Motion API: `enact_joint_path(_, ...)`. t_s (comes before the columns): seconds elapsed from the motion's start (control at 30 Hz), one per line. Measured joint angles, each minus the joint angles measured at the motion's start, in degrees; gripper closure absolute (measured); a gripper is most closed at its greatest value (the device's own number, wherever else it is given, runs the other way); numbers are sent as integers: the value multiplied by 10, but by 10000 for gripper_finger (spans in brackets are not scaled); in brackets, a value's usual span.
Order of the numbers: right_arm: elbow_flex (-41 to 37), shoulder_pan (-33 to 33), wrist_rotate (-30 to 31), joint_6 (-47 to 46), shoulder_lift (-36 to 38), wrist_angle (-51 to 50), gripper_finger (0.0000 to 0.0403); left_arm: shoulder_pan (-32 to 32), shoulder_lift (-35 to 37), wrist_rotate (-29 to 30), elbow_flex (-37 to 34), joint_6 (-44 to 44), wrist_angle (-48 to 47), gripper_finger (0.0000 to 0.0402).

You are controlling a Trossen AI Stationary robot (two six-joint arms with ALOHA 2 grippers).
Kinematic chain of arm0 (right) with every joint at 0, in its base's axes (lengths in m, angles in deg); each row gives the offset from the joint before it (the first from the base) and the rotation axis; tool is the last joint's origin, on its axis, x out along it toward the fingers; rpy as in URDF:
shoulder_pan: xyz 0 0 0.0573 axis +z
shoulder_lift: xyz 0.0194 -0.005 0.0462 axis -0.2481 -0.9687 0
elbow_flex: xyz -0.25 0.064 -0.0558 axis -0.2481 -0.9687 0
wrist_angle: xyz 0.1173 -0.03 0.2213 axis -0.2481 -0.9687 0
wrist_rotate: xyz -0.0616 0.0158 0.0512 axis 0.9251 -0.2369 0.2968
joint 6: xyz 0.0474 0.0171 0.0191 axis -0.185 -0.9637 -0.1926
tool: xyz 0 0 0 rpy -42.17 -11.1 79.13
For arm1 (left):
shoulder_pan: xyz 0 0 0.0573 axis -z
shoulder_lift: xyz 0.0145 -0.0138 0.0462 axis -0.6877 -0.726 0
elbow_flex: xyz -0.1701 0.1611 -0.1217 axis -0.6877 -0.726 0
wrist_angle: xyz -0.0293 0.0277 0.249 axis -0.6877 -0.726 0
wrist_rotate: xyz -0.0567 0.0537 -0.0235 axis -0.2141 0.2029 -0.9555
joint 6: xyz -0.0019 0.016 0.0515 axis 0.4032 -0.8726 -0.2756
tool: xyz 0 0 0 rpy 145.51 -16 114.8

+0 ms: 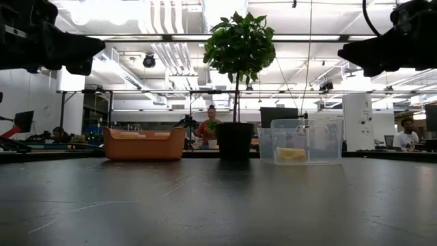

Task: Pick and place medicine bottles into bin by pill shape (circle, oval)
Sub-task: Return to Home Position

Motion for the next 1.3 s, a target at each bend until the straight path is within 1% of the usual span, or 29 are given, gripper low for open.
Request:
enact_joint_path(0.17, 0, 0, 0, -56, 0, 0, 263, 0, -12, 0, 0, 0, 0, 366)
enact_joint_path(0.27, 0, 0, 0, -73, 0, 0, 263, 0, -19, 0, 0, 0, 0, 366)
enact_joint_path(0.53, 0, 0, 0, -69, 0, 0, 257, 0, -36, 0, 0, 0, -1, 366)
enact_joint_path(0.8, -1, 0, 0, -68, 0, 0, 266, 0, -49, 0, 0, 0, 0, 366)
enact_joint_path(1.07, -1, 0, 0, -68, 0, 0, 261, 0, -57, 0, 0, 0, 0, 366)
enact_joint_path(1.3, -1, 0, 0, -68, 0, 0, 266, 0, -57, 0, 0, 0, 0, 366)
